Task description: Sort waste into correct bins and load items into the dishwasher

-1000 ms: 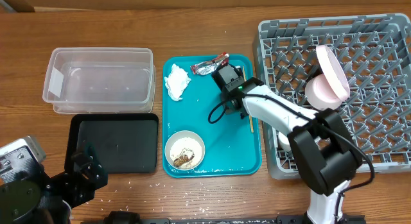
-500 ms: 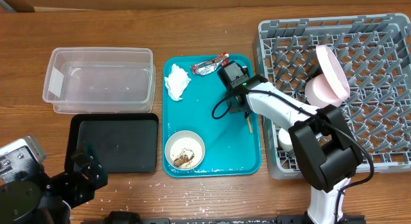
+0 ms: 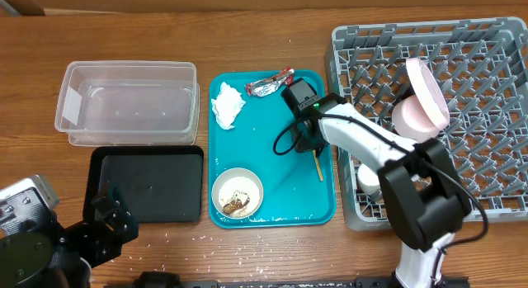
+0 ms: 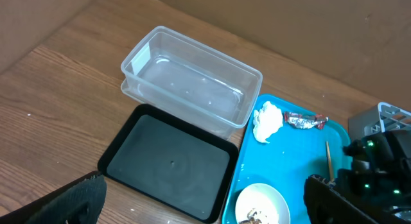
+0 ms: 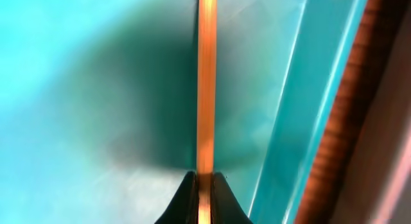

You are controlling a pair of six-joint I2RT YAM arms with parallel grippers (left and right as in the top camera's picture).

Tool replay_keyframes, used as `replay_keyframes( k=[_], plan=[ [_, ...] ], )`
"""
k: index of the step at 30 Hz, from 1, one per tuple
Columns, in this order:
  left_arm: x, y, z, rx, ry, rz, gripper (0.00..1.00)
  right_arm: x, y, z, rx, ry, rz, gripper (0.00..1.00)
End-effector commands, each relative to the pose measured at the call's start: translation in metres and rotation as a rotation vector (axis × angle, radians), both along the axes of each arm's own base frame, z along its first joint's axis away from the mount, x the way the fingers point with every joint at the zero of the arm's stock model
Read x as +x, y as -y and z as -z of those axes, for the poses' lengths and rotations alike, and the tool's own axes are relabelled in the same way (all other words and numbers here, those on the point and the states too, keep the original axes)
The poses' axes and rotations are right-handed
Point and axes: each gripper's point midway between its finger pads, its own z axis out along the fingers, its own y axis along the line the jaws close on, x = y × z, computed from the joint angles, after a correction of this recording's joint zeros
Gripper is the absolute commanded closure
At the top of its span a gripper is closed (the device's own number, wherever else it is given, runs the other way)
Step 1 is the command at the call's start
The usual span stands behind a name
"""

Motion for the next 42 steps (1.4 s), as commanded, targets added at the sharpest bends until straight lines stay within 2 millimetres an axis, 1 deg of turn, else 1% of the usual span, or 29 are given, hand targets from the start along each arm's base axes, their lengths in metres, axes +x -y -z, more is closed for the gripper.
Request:
replay_keyframes(
  k=[1,2,3,4,6,7,8,10,12,14,16,17,18,19,20,21,23,24,27,30,31,32,33,34,35,37,39,41,42],
  plan=[
    [-0.003,-0.003,-0.001,-0.005,0.013,-0.023,0.00,0.028,-0.018,-0.112,0.168,0.246,-0.001,0.96],
    [-0.003,-0.003,-0.001,-0.005,0.013,-0.023,0.00,0.030,-0.016,-0.123,0.177,0.272,0.005,0.96],
    [-0.003,-0.003,-0.001,-0.005,0.013,-0.023,0.00,0.033,-0.006,-0.149,0.188,0.336,0.026,0.96],
    [-0.003,-0.003,-0.001,-0.005,0.013,-0.023,0.00,0.036,0.005,-0.164,0.183,0.381,0.050,0.96],
    [-0.003,-0.003,-0.001,-0.005,0.013,-0.023,0.00,0.046,0.043,-0.192,0.129,0.481,0.129,0.96],
    [-0.003,-0.003,-0.001,-0.005,0.013,-0.023,0.00,0.050,0.055,-0.195,0.108,0.491,0.124,0.96],
    [-0.003,-0.003,-0.001,-0.005,0.013,-0.023,0.00,0.054,0.069,-0.189,0.095,0.475,0.138,0.96],
    [-0.003,-0.003,-0.001,-0.005,0.013,-0.023,0.00,0.059,0.084,-0.167,0.089,0.418,0.152,0.96],
    [-0.003,-0.003,-0.001,-0.005,0.013,-0.023,0.00,0.067,0.103,-0.135,0.050,0.355,0.186,0.96],
    [-0.003,-0.003,-0.001,-0.005,0.013,-0.023,0.00,0.070,0.108,-0.113,0.044,0.302,0.197,0.96],
    [-0.003,-0.003,-0.001,-0.005,0.013,-0.023,0.00,0.069,0.104,-0.102,0.059,0.268,0.182,0.96],
    [-0.003,-0.003,-0.001,-0.005,0.013,-0.023,0.00,0.069,0.103,-0.102,0.063,0.266,0.180,0.92],
    [-0.003,-0.003,-0.001,-0.005,0.013,-0.023,0.00,0.068,0.098,-0.104,0.069,0.268,0.170,0.76],
    [-0.003,-0.003,-0.001,-0.005,0.013,-0.023,0.00,0.067,0.094,-0.108,0.075,0.277,0.163,0.64],
    [-0.003,-0.003,-0.001,-0.005,0.013,-0.023,0.00,0.065,0.091,-0.116,0.083,0.292,0.160,0.57],
    [-0.003,-0.003,-0.001,-0.005,0.013,-0.023,0.00,0.062,0.089,-0.126,0.094,0.308,0.167,0.53],
    [-0.003,-0.003,-0.001,-0.005,0.013,-0.023,0.00,0.054,0.088,-0.164,0.141,0.365,0.208,0.51],
    [-0.003,-0.003,-0.001,-0.005,0.013,-0.023,0.00,0.043,0.082,-0.196,0.199,0.403,0.205,0.50],
    [-0.003,-0.003,-0.001,-0.005,0.013,-0.023,0.00,0.002,0.063,-0.276,0.349,0.534,0.119,0.47],
    [-0.003,-0.003,-0.001,-0.005,0.013,-0.023,0.00,-0.034,0.062,-0.322,0.415,0.637,0.076,0.46],
    [-0.003,-0.003,-0.001,-0.005,0.013,-0.023,0.00,-0.051,0.057,-0.334,0.468,0.648,0.039,0.46],
    [-0.003,-0.003,-0.001,-0.005,0.013,-0.023,0.00,-0.075,0.043,-0.347,0.566,0.633,-0.034,0.46],
    [-0.003,-0.003,-0.001,-0.005,0.013,-0.023,0.00,-0.091,0.033,-0.353,0.634,0.609,-0.090,0.04],
    [-0.003,-0.003,-0.001,-0.005,0.013,-0.023,0.00,-0.103,0.028,-0.359,0.677,0.599,-0.125,0.00],
    [-0.003,-0.003,-0.001,-0.005,0.013,-0.023,0.00,-0.113,0.026,-0.365,0.704,0.605,-0.146,0.00],
    [-0.003,-0.003,-0.001,-0.005,0.013,-0.023,0.00,-0.120,0.033,-0.365,0.679,0.613,-0.146,0.00],
    [-0.003,-0.003,-0.001,-0.005,0.013,-0.023,0.00,-0.126,0.054,-0.357,0.590,0.623,-0.078,0.00],
    [-0.003,-0.003,-0.001,-0.005,0.013,-0.023,0.00,-0.133,0.075,-0.356,0.515,0.657,-0.023,0.00],
    [-0.003,-0.003,-0.001,-0.005,0.013,-0.023,0.00,-0.141,0.094,-0.357,0.453,0.693,0.023,0.00]
  ],
)
